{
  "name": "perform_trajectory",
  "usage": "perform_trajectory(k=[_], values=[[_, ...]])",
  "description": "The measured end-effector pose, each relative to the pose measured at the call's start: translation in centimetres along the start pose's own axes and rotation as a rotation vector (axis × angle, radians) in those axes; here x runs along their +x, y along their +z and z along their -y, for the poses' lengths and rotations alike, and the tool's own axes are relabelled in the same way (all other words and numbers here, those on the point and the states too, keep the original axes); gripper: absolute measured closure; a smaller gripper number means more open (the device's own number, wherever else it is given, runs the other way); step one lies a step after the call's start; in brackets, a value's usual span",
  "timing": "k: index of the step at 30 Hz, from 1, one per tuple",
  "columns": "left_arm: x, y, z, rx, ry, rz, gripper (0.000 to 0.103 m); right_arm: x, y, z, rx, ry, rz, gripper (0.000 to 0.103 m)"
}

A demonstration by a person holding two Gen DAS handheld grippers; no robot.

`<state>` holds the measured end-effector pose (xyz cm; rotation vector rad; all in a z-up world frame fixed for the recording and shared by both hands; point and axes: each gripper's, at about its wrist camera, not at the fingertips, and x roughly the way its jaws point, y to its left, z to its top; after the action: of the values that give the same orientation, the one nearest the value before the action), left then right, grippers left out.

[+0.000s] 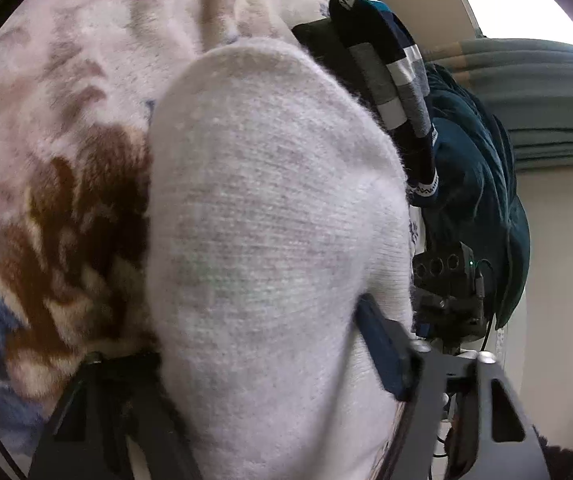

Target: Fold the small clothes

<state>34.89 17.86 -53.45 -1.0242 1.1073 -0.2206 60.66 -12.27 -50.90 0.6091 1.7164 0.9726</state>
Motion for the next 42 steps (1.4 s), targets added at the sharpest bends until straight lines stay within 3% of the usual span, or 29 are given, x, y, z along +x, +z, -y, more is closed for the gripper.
perform_trajectory(k=[3,8,11,12,13,18,20,21,22,23,25,26,34,38,42], values=[[0.4,1.1,0.6,0.032,0.014,-0.027,0.048,0.2,-0.8,-0.7,0.040,0.005,0.041,0.065],[3.3,5.6,3.9,0.206,0.060,-0.142,0.047,-2.2,-4.6,-0.4,0.171,0.046,0.182,0.068],[4.7,6.8,4.7,0.271,0.094,-0.219,0.037,-2.6,-6.1,0.0,0.211,0.010,0.260,0.053],[4.7,6.7,4.7,0.272,0.101,-0.232,0.031,-2.5,-6.2,0.5,0.216,0.012,0.265,0.038],[4.5,6.4,4.5,0.273,0.100,-0.237,0.029,-2.4,-6.1,0.9,0.228,0.015,0.264,0.032],[3.6,3.4,1.6,0.134,0.014,-0.248,0.027,-0.5,-6.2,2.6,0.226,0.062,0.214,0.028],[3.2,2.2,1.2,0.101,-0.017,-0.196,0.027,0.3,-5.9,1.5,0.174,0.063,0.203,0.027],[3.0,1.8,1.4,0.107,-0.018,-0.164,0.029,0.7,-5.9,0.9,0.150,0.066,0.205,0.034],[2.7,1.8,1.8,0.116,-0.019,-0.141,0.042,1.3,-5.3,0.2,0.144,0.064,0.212,0.042],[2.7,1.7,2.3,0.129,-0.019,-0.118,0.050,1.7,-4.9,-0.2,0.142,0.065,0.214,0.058],[2.6,2.0,3.2,0.154,-0.017,-0.081,0.066,1.2,-5.1,-0.6,0.147,0.051,0.249,0.066],[2.5,2.3,3.6,0.162,-0.020,-0.073,0.068,0.8,-5.1,-0.8,0.155,0.051,0.267,0.070],[0.3,5.7,7.9,0.228,-0.095,-0.073,0.072,-1.9,-6.1,-6.4,0.142,0.072,0.416,0.073],[-1.2,9.5,12.6,0.292,-0.117,-0.064,0.073,-4.6,-4.7,-10.1,0.117,0.099,0.517,0.073],[-1.4,15.1,18.2,0.372,-0.125,-0.067,0.072,-4.7,-4.7,-11.9,0.115,0.113,0.611,0.073]])
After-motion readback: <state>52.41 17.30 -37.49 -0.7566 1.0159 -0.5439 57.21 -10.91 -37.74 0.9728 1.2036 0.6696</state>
